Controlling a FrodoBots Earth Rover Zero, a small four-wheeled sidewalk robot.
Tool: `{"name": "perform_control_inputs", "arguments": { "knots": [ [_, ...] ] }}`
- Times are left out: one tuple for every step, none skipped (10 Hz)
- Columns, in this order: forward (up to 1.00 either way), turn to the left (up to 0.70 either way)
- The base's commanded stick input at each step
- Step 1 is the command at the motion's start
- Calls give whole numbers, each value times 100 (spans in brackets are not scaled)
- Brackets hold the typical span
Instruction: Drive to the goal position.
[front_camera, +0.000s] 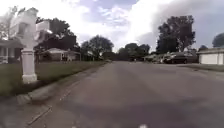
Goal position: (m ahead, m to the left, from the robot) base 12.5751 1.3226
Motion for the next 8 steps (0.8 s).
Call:
{"name": "perform_control_inputs", "arguments": {
  "knots": [
    [100, -5],
    [100, -2],
    [100, 0],
    [100, 0],
    [100, 0],
    [100, 0],
    [100, 0],
    [100, 0]
  ]
}}
